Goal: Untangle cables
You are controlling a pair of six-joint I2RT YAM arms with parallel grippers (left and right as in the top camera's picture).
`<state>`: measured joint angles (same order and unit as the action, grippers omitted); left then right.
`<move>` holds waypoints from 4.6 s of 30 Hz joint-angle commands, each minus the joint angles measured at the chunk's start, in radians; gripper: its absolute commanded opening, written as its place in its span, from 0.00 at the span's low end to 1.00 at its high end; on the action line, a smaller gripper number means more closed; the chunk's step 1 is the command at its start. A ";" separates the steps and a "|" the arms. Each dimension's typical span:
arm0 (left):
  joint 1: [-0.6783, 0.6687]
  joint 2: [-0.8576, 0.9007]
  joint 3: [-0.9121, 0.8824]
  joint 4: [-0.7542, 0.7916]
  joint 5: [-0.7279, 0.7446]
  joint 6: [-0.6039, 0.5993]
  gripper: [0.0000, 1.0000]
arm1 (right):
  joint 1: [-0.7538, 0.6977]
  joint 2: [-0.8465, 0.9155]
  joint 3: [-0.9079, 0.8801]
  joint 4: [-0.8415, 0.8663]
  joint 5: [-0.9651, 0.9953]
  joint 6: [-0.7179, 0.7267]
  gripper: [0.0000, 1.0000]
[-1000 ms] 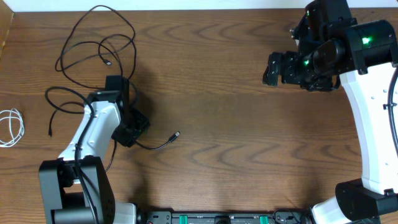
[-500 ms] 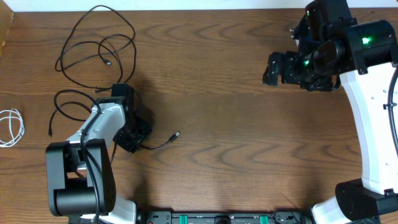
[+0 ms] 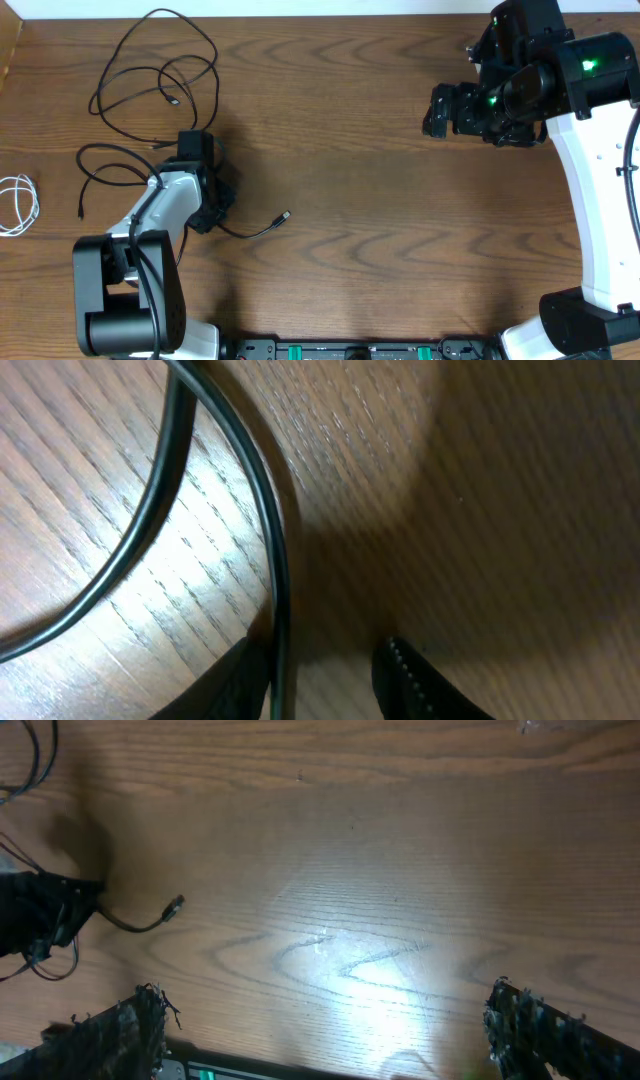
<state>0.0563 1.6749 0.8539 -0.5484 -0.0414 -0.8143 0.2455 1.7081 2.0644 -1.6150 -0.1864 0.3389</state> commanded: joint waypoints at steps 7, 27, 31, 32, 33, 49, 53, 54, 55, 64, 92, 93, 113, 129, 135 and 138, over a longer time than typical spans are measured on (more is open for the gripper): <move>0.004 0.044 -0.112 0.083 0.015 -0.006 0.32 | 0.005 -0.010 0.002 -0.001 0.003 -0.011 0.99; 0.004 -0.118 0.137 -0.099 0.015 0.388 0.07 | 0.005 -0.010 0.002 -0.001 0.003 -0.011 0.99; 0.004 -0.197 0.164 -0.098 -0.032 0.429 0.07 | 0.005 -0.010 0.002 -0.001 0.003 -0.011 0.99; 0.004 -0.214 0.164 -0.097 -0.053 0.428 0.07 | 0.005 -0.010 0.002 -0.001 0.003 -0.011 0.99; 0.005 -0.228 0.164 -0.094 -0.077 0.429 0.07 | 0.005 -0.010 0.002 -0.001 0.003 -0.011 0.99; 0.158 -0.288 0.166 0.176 -0.326 0.474 0.08 | 0.005 -0.010 0.002 -0.001 0.003 -0.011 0.99; 0.193 -0.270 0.166 0.200 -0.346 0.542 0.07 | 0.005 -0.010 0.002 -0.001 0.003 -0.011 0.99; 0.203 -0.260 0.166 0.200 -0.346 0.549 0.08 | 0.005 -0.010 0.002 -0.001 0.003 -0.011 0.99; 0.211 -0.248 0.166 0.200 -0.346 0.549 0.08 | 0.005 -0.010 0.002 -0.001 0.003 -0.011 0.99; 0.280 -0.103 0.166 0.261 -0.345 0.598 0.08 | 0.005 -0.010 0.002 -0.001 0.003 -0.011 0.99; 0.203 -0.061 0.163 0.073 0.367 0.434 0.88 | 0.005 -0.010 0.002 -0.001 0.003 -0.011 0.99; 0.182 -0.061 0.163 0.061 0.334 0.434 0.88 | 0.005 -0.010 0.002 -0.001 0.003 -0.011 0.99; 0.073 0.112 0.127 0.146 -0.024 -0.186 0.77 | 0.005 -0.010 0.002 -0.001 0.003 -0.011 0.99; 0.073 0.123 0.125 0.122 -0.114 -0.093 0.32 | 0.005 -0.010 0.002 -0.001 0.003 -0.011 0.99; 0.073 0.123 0.124 0.065 -0.154 -0.080 0.33 | 0.005 -0.010 0.002 -0.001 0.004 -0.011 0.99; 0.073 0.123 0.124 0.056 -0.154 -0.080 0.41 | 0.005 -0.010 0.002 -0.001 0.003 -0.011 0.99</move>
<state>0.1280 1.7809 0.9897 -0.4767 -0.1638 -0.9131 0.2455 1.7081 2.0644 -1.6150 -0.1867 0.3389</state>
